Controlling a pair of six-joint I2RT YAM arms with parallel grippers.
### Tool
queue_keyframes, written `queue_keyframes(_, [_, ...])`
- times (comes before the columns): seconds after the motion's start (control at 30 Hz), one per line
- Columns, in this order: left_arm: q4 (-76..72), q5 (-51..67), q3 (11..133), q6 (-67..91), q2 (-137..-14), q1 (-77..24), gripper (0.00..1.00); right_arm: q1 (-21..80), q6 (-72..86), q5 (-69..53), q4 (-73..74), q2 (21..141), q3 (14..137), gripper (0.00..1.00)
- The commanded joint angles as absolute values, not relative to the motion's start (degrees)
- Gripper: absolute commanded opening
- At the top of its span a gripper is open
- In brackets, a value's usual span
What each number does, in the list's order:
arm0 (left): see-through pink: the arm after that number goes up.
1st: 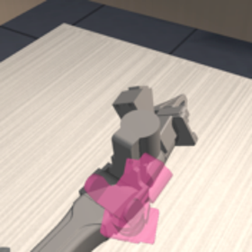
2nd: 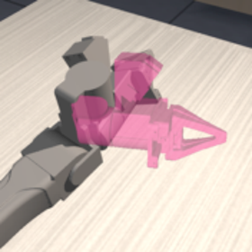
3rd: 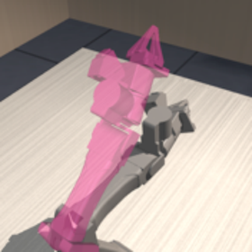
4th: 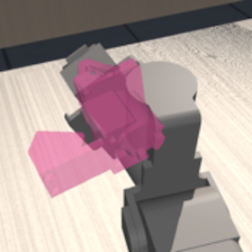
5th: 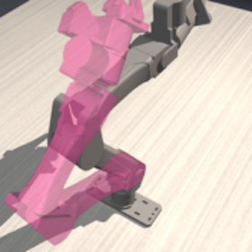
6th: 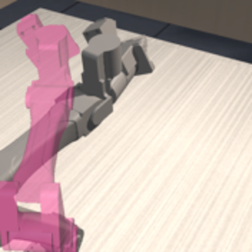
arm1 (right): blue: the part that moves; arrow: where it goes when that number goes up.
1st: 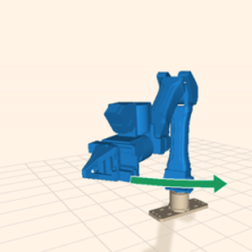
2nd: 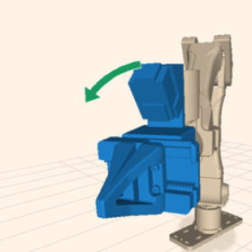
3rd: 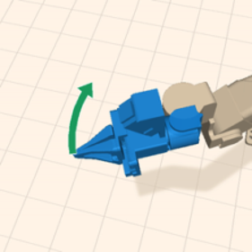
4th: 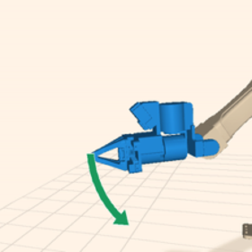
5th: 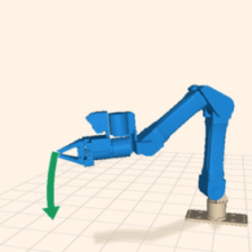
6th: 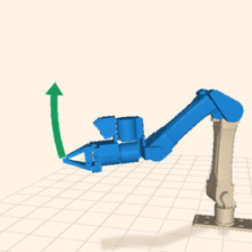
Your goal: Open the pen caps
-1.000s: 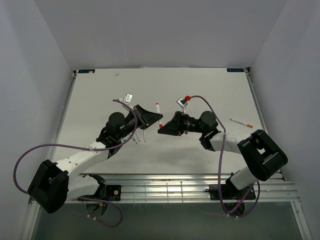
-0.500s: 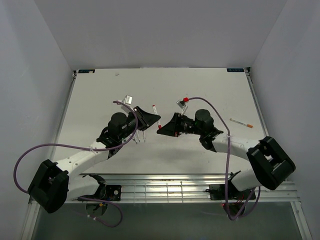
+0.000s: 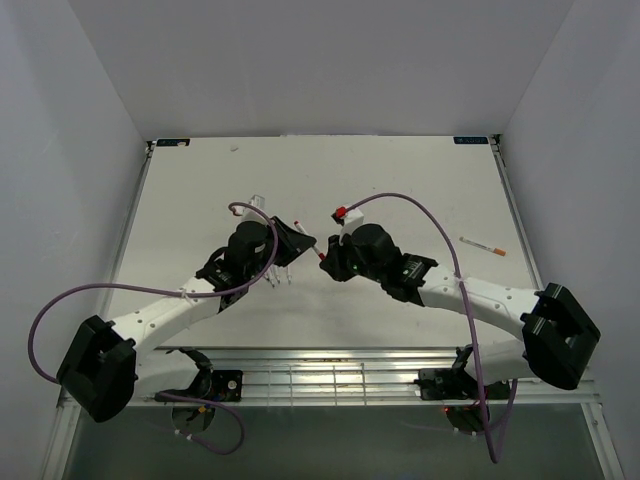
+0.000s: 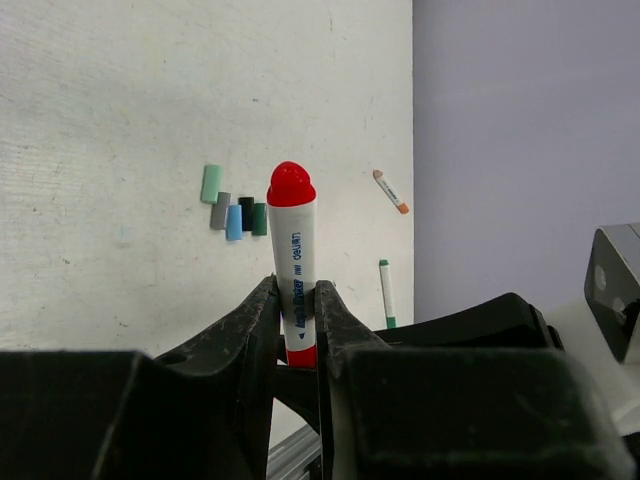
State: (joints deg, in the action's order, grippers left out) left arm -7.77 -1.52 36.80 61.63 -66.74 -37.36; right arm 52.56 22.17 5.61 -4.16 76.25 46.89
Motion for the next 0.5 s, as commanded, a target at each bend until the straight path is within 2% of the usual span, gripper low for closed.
queue_keyframes(0.0, [-7.6, -0.5, 38.8, 63.5, -66.5, -37.1, 0.00, 51.2, 17.0, 13.7, 0.0, 75.9, 46.2, 0.08])
queue_keyframes(0.1, [-13.5, 3.4, 36.9, 62.9, -66.2, -36.9, 0.00, 51.2, 15.6, 0.8, -6.8, 73.5, 44.2, 0.08])
queue_keyframes(0.3, [-13.8, 7.0, 34.2, 65.0, -63.3, -31.9, 0.00, 50.4, 16.8, -16.5, -13.3, 69.2, 39.7, 0.08])
queue_keyframes(0.4, [-16.3, 10.5, 32.0, 68.2, -62.1, -26.6, 0.00, 50.4, 19.7, -23.7, -21.0, 66.1, 31.6, 0.08])
queue_keyframes(0.47, [-18.9, 14.3, 31.5, 69.7, -62.4, -23.7, 0.00, 50.4, 22.3, -24.1, -27.5, 64.3, 28.5, 0.08])
